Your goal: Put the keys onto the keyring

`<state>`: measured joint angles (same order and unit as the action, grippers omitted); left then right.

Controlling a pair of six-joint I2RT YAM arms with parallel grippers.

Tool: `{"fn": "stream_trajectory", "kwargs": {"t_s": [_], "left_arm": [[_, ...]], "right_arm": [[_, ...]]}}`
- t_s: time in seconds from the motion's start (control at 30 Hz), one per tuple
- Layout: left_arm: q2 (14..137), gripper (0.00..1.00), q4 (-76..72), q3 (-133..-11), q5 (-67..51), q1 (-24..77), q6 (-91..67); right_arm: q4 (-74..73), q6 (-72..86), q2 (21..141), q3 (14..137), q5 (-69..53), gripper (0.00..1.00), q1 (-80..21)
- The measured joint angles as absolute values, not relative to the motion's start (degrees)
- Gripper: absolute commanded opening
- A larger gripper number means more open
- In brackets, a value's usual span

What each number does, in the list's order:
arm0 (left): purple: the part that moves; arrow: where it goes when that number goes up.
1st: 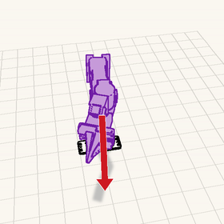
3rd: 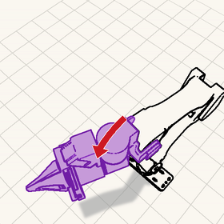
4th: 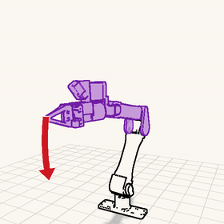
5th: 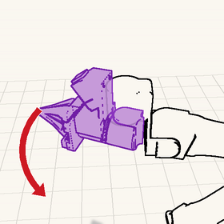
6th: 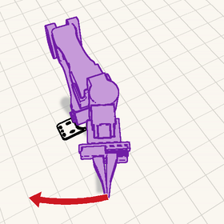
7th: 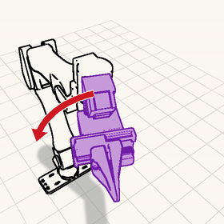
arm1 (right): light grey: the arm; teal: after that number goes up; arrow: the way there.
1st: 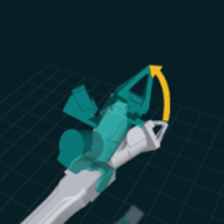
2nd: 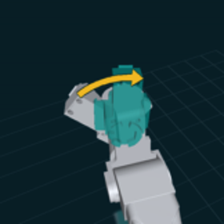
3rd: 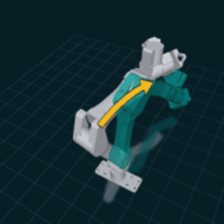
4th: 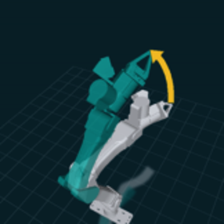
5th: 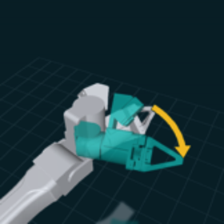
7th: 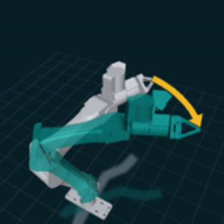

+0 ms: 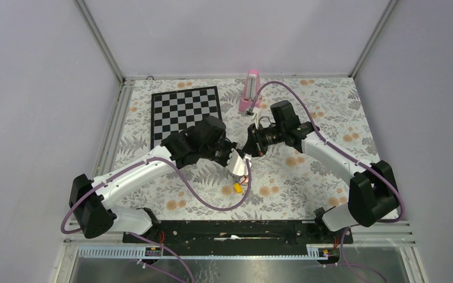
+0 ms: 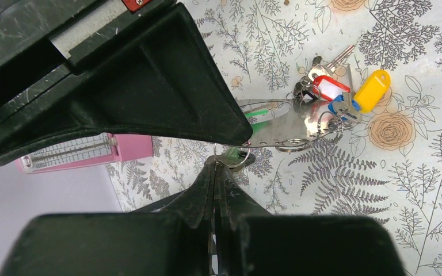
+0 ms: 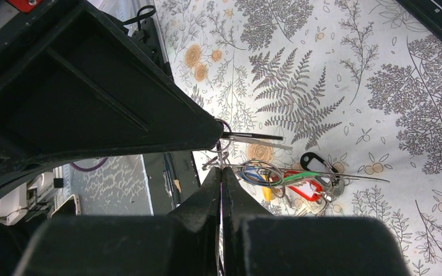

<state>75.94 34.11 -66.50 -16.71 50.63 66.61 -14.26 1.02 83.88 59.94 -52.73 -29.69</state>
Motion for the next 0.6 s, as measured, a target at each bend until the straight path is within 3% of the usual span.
{"fn": "stream_trajectory", "kwargs": {"t_s": [0.6], "left_arm": [[75.92, 0.00, 34.15, -66.52, -16.14, 51.59, 68.49]], "right_arm": [[-14.33, 1.48, 84.64, 60.36, -53.52, 0.00, -29.71]]}}
